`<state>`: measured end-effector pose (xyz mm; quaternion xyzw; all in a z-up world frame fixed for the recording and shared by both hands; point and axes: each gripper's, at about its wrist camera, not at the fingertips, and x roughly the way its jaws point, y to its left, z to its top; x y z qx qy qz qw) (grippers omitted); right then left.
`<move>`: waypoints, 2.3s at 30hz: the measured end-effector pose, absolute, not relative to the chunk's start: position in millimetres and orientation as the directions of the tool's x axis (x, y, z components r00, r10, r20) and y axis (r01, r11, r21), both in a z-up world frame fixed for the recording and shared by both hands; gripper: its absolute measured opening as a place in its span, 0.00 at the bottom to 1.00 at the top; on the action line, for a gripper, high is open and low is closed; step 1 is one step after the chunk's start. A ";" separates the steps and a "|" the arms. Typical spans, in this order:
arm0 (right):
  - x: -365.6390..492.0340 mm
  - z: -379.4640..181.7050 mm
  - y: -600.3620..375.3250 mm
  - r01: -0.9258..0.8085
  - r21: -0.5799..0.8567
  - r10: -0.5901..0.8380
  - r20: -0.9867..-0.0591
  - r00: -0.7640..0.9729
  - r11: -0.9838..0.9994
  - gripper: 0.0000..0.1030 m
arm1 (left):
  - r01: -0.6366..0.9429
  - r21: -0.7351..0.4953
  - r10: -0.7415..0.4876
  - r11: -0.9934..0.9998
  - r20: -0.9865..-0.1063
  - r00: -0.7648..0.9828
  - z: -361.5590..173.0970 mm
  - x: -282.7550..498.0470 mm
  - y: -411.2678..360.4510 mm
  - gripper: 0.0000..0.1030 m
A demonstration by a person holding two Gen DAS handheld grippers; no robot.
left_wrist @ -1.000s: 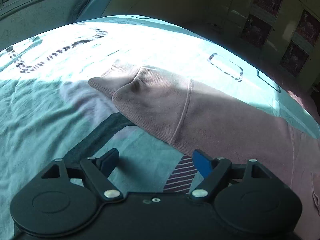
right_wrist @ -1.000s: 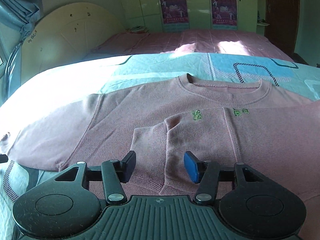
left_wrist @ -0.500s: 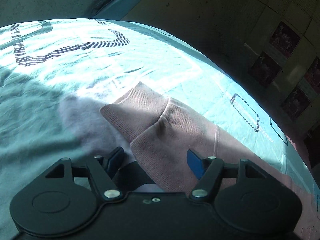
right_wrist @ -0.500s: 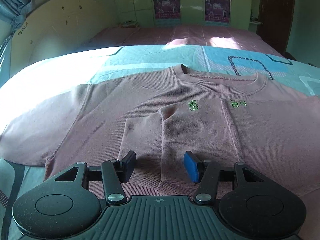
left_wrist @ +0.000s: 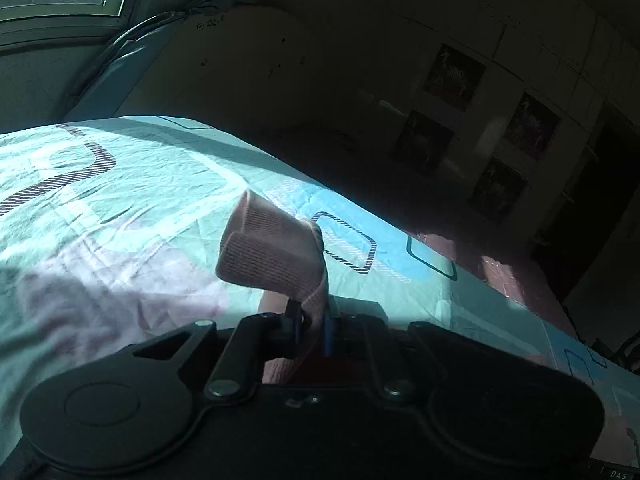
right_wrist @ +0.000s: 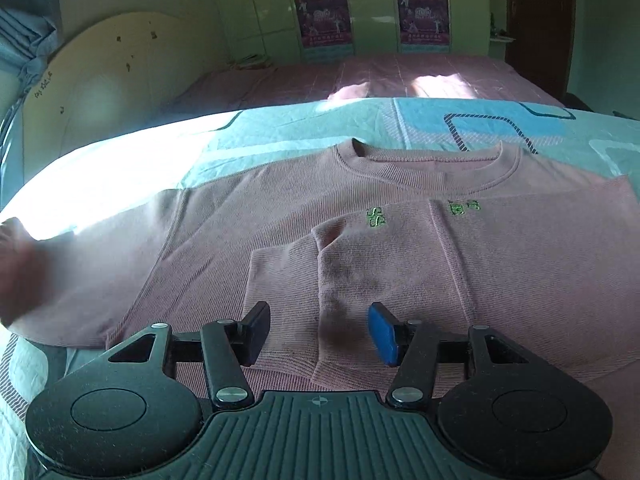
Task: Fold small clothes
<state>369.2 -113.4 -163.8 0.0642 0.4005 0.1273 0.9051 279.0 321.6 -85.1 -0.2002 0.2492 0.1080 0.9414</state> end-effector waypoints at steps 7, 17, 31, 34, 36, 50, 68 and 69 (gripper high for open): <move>357.1 -148.3 -164.5 -0.137 0.274 0.292 -0.677 0.676 0.952 0.53 | 0.065 -0.310 -0.217 0.948 -0.487 0.846 -68.2 310.0 162.6 0.10; 346.3 -148.9 -266.5 -0.062 0.365 0.307 -0.666 0.680 0.929 0.53 | 0.311 -0.158 -0.337 0.937 -0.638 0.692 -138.6 342.2 -29.7 0.18; 361.8 -175.1 -263.4 -0.082 0.572 0.517 -0.659 0.546 0.816 0.54 | 0.118 0.038 -0.066 0.992 -0.639 0.766 -124.0 294.6 38.0 0.70; 365.3 -179.8 -253.0 -0.078 0.570 0.517 -0.669 0.534 0.818 0.54 | 0.017 0.087 0.046 0.996 -0.665 0.746 -132.7 285.7 74.6 0.70; 367.5 -179.8 -246.0 -0.083 0.573 0.519 -0.660 0.543 0.816 0.53 | -0.049 0.098 0.103 0.994 -0.687 0.720 -139.9 279.5 96.2 0.70; 361.0 -129.9 -215.7 -0.205 0.327 0.368 -0.588 0.720 0.923 0.10 | -0.150 0.109 0.184 0.983 -0.687 0.703 -166.1 311.2 110.0 0.68; 361.3 -182.0 -300.5 -0.041 0.082 0.087 -0.715 0.694 0.996 0.05 | -0.024 0.105 0.091 0.994 -0.693 0.715 -166.4 303.6 103.0 0.19; 359.4 -182.5 -306.6 -0.032 0.101 0.095 -0.719 0.688 0.994 0.05 | -0.029 0.088 0.083 0.996 -0.698 0.711 -163.1 301.5 108.5 0.25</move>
